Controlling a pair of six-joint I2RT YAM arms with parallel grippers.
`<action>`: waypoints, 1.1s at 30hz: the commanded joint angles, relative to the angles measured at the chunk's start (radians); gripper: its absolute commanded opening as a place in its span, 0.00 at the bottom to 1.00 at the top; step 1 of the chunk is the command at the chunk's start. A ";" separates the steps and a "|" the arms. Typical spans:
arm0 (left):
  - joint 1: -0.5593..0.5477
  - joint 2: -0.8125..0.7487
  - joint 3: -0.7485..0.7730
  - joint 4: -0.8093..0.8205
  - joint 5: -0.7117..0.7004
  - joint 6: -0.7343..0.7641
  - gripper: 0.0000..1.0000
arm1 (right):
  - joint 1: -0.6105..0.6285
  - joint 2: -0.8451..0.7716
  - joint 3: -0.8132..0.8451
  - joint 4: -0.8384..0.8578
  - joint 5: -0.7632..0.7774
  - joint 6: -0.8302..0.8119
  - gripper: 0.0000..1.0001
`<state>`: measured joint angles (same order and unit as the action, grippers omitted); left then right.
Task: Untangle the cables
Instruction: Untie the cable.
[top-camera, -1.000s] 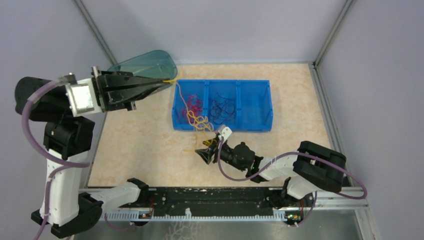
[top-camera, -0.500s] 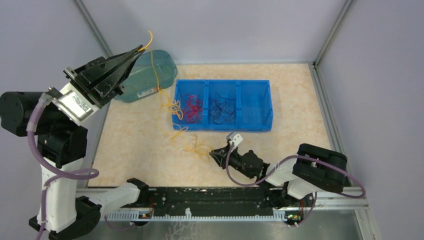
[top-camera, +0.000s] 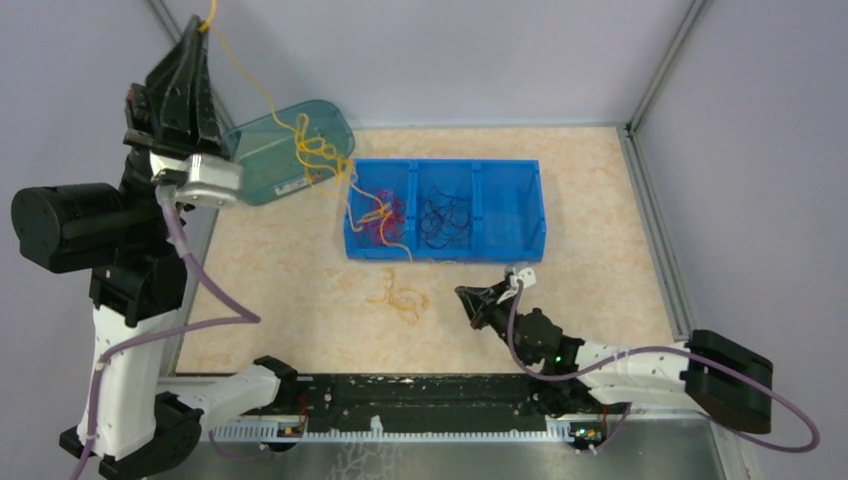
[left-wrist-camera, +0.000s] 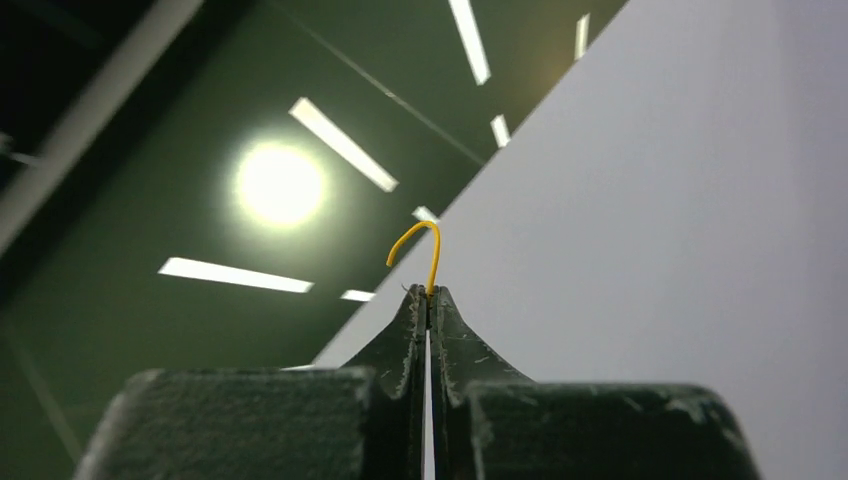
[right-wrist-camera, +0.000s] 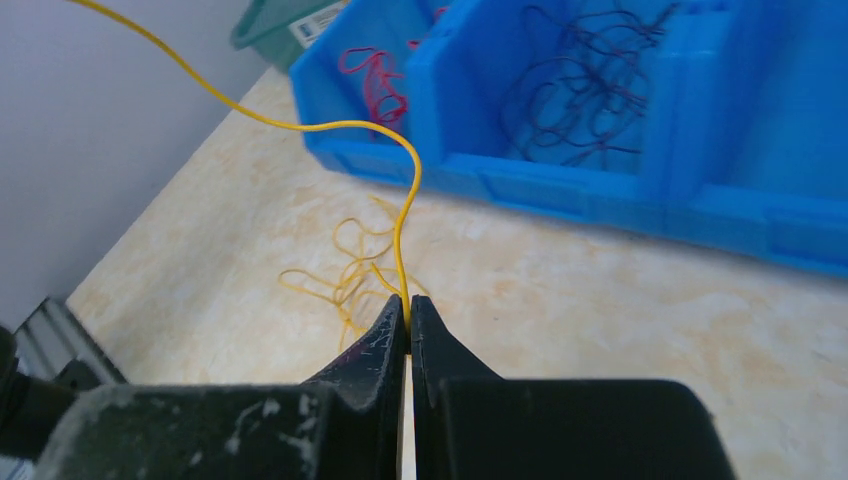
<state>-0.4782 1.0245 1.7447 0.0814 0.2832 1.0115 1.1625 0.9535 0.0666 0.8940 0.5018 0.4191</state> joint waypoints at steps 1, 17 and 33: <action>-0.004 0.043 0.115 0.106 -0.214 0.358 0.00 | 0.007 -0.243 -0.007 -0.352 0.264 0.167 0.00; -0.297 0.277 0.708 0.147 -0.222 1.033 0.00 | 0.000 -0.762 0.117 -1.451 0.644 0.634 0.00; -0.684 0.042 0.648 0.174 -0.385 1.495 0.00 | -0.123 -0.580 0.184 -1.470 0.616 0.683 0.00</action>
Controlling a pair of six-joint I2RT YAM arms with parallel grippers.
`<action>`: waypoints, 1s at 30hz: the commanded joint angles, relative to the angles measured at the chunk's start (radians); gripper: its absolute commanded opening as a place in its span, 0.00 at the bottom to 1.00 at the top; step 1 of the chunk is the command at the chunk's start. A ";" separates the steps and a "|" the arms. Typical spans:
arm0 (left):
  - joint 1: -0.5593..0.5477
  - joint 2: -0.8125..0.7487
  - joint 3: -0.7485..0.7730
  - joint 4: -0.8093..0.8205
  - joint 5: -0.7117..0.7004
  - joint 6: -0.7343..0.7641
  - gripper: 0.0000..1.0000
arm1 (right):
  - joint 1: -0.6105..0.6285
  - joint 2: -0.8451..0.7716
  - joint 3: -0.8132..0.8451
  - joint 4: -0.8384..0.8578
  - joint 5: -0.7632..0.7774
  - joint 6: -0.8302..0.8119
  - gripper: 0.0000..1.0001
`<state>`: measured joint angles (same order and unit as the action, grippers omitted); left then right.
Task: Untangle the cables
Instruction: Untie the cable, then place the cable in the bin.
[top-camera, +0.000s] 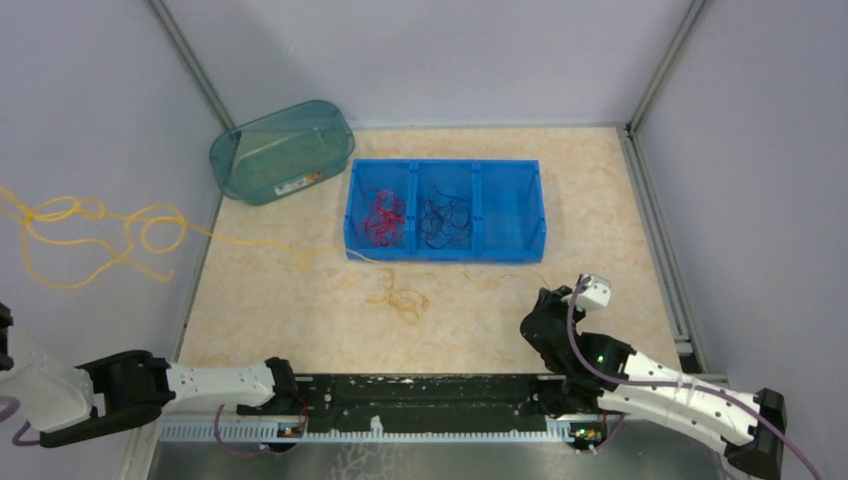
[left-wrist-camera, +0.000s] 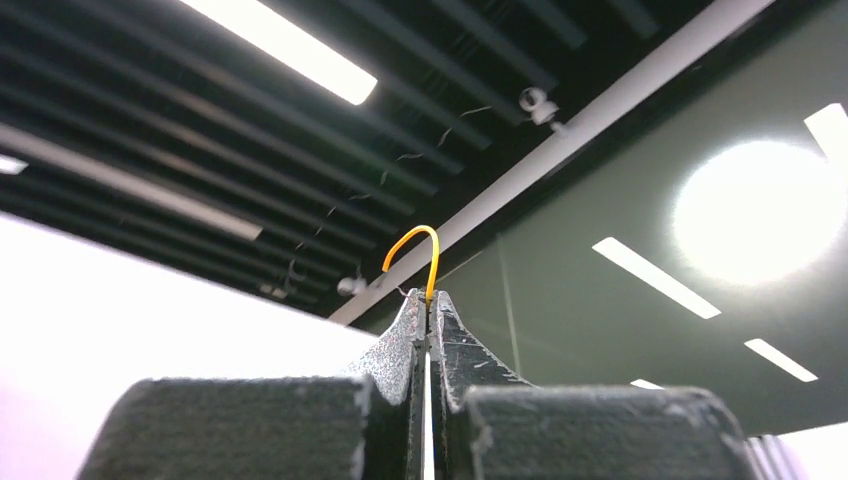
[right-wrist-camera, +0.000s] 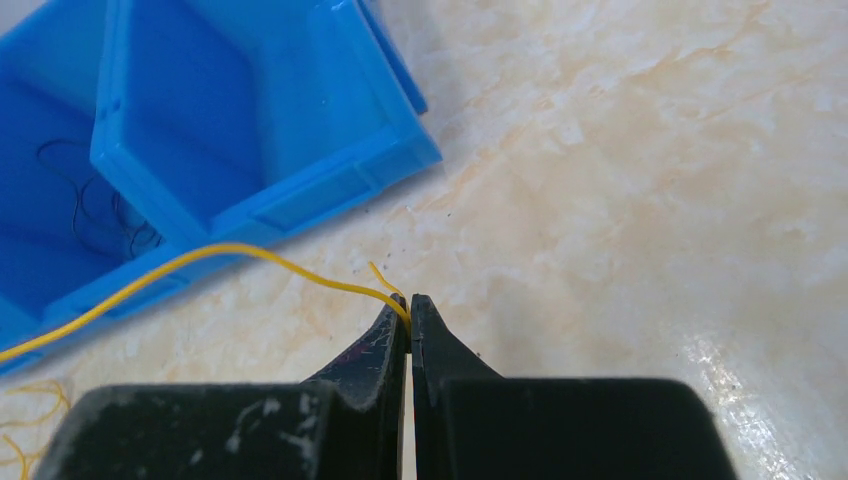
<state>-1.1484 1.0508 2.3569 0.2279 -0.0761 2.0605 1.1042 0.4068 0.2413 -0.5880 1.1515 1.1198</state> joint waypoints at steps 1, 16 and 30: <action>-0.024 0.027 0.072 0.030 -0.020 0.460 0.00 | -0.074 -0.037 0.004 0.013 -0.048 -0.020 0.00; -0.015 -0.305 -0.816 -0.257 -0.176 -0.458 0.00 | -0.078 0.027 -0.031 0.802 -0.547 -0.707 0.43; -0.014 -0.175 -0.729 -0.388 -0.095 -0.586 0.00 | -0.077 0.577 0.396 1.209 -1.233 -0.826 0.62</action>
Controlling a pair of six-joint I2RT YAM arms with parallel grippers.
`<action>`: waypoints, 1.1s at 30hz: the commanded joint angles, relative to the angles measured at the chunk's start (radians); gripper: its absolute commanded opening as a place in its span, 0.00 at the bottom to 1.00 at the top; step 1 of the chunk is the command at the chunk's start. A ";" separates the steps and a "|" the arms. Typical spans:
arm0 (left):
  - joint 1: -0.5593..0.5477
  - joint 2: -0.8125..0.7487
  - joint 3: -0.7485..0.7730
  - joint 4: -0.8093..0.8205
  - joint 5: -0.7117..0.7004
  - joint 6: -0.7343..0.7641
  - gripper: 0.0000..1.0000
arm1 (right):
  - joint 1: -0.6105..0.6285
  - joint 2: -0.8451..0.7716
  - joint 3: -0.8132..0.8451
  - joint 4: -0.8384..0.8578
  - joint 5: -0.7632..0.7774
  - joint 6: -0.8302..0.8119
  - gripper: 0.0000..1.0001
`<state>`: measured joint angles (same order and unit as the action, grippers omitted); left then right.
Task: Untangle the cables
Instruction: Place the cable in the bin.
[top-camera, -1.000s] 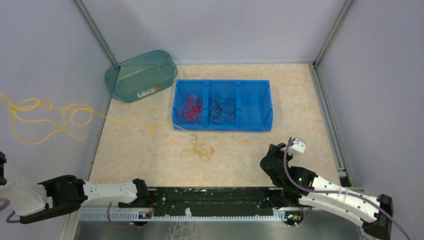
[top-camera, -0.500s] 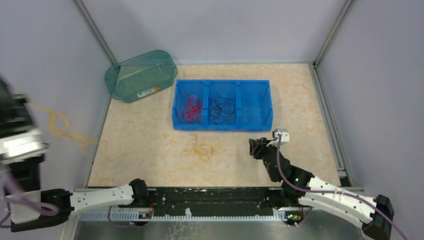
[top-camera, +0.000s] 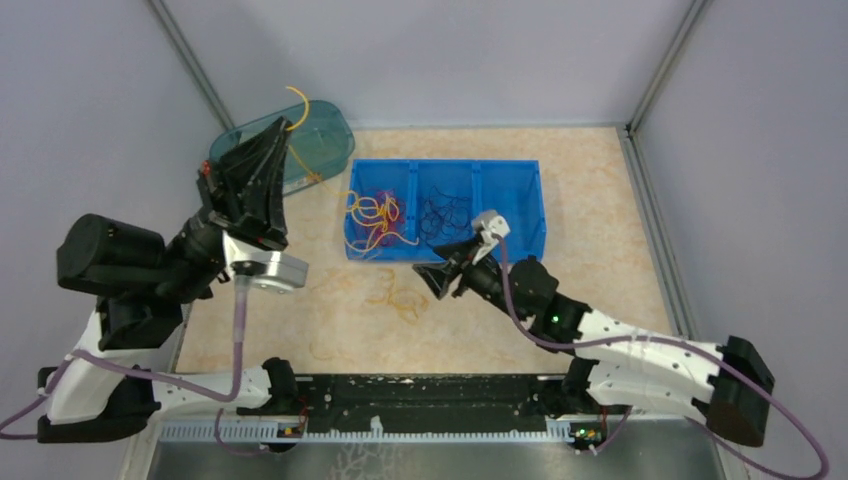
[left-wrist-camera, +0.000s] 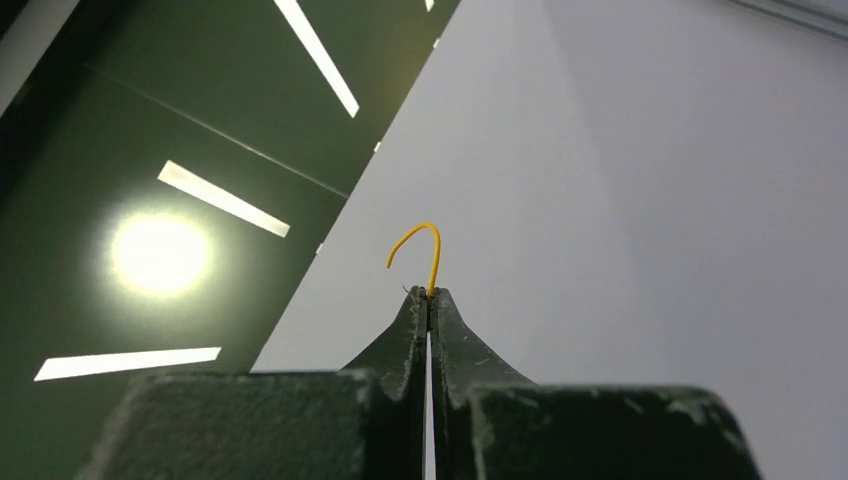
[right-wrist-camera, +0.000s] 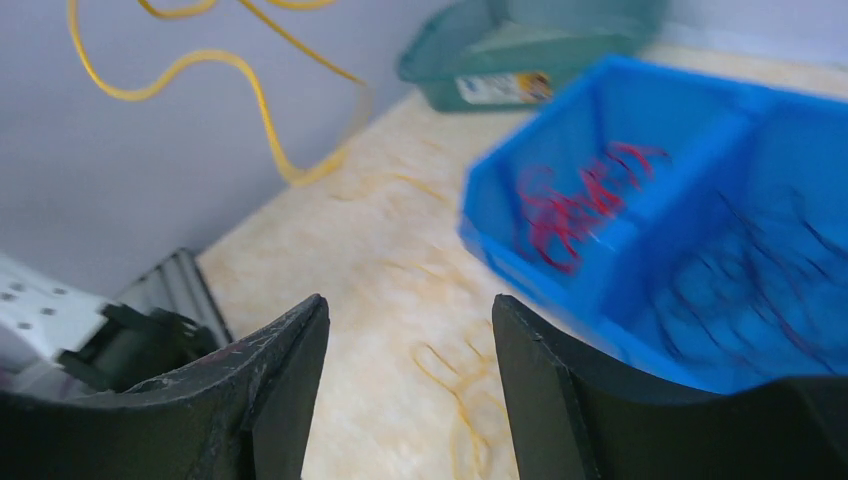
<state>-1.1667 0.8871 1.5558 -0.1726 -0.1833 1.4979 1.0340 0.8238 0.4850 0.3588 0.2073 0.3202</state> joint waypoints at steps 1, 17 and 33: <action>0.004 -0.007 0.080 0.010 0.010 -0.022 0.00 | -0.008 0.206 0.179 0.301 -0.318 -0.020 0.62; 0.004 -0.001 0.091 -0.019 0.031 -0.002 0.00 | 0.012 0.635 0.348 0.763 -0.554 0.179 0.59; 0.005 0.013 0.139 -0.028 0.027 0.027 0.00 | 0.060 0.681 0.386 0.703 -0.538 0.077 0.26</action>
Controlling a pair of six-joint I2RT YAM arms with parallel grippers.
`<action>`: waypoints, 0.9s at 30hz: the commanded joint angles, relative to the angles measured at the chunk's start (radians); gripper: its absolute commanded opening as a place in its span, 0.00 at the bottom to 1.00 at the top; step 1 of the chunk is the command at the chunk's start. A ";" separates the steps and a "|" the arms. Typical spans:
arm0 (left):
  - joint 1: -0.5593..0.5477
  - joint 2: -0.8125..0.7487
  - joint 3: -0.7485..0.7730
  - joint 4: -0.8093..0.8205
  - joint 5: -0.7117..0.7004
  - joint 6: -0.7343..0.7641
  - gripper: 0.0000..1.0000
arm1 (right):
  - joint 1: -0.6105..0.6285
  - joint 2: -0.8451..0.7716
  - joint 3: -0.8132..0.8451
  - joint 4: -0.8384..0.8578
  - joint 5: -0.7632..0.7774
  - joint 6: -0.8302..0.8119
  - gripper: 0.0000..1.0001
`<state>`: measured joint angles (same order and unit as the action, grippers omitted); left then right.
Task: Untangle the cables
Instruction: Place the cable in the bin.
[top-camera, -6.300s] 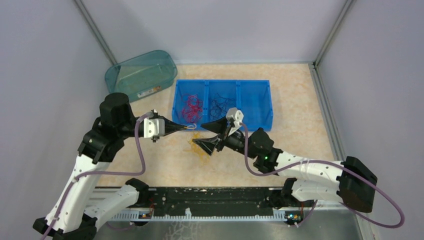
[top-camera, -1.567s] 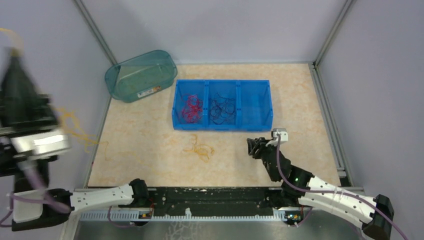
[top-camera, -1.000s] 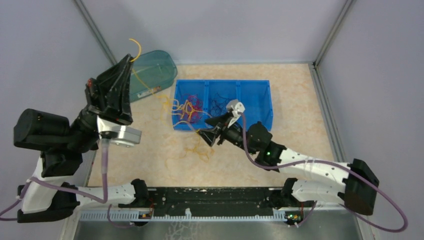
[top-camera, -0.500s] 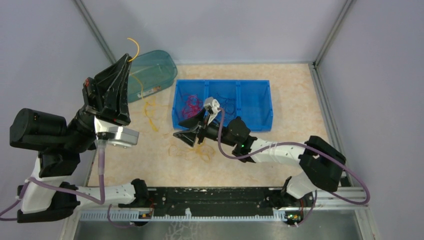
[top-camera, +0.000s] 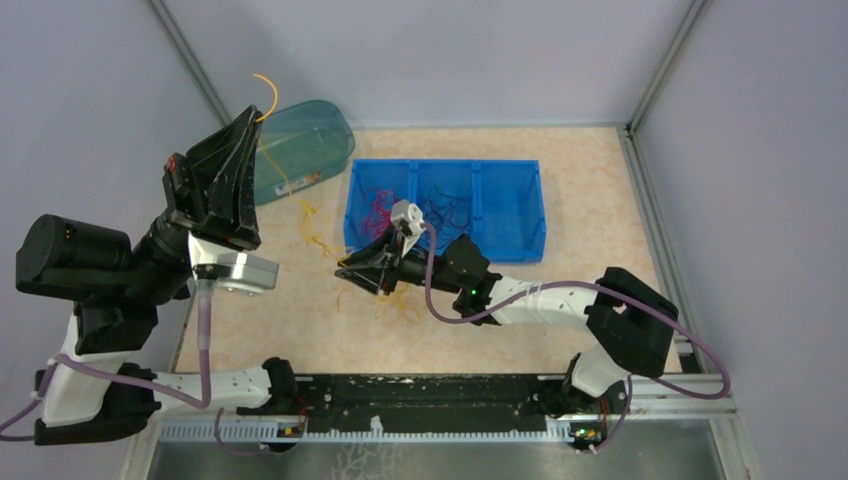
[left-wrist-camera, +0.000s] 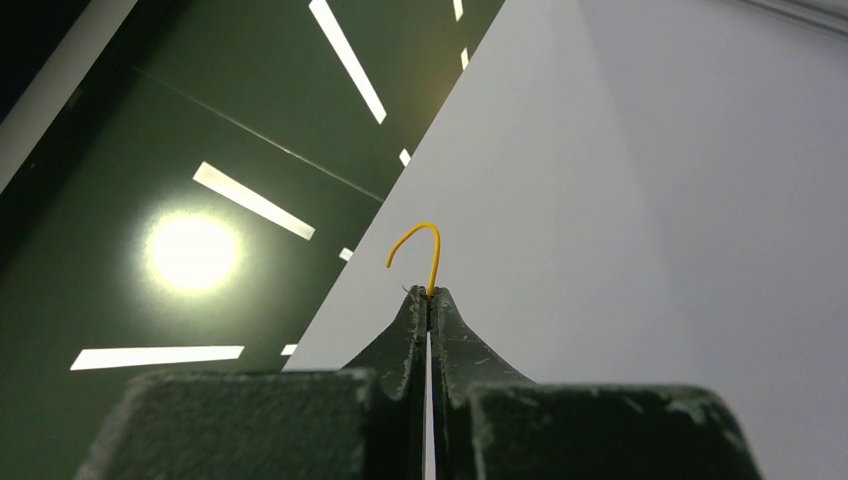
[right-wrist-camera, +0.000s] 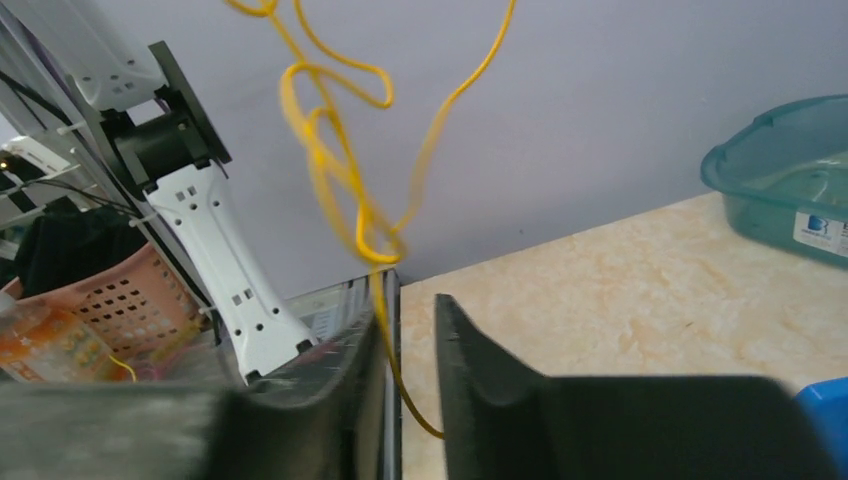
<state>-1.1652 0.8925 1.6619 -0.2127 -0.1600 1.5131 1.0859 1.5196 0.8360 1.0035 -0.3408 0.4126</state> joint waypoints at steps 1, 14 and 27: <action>0.003 0.009 0.033 0.013 0.004 0.012 0.00 | 0.008 -0.015 0.035 0.057 0.008 -0.015 0.18; 0.002 -0.052 -0.012 -0.564 -0.252 0.148 0.00 | -0.032 -0.357 -0.152 -0.280 0.276 -0.127 0.00; -0.028 -0.051 0.087 -0.957 -0.479 -0.020 0.00 | -0.122 -0.958 -0.279 -0.882 0.791 -0.189 0.00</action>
<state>-1.1801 0.8371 1.6752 -1.0534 -0.5270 1.5429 0.9760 0.6514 0.5484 0.3122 0.2108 0.2565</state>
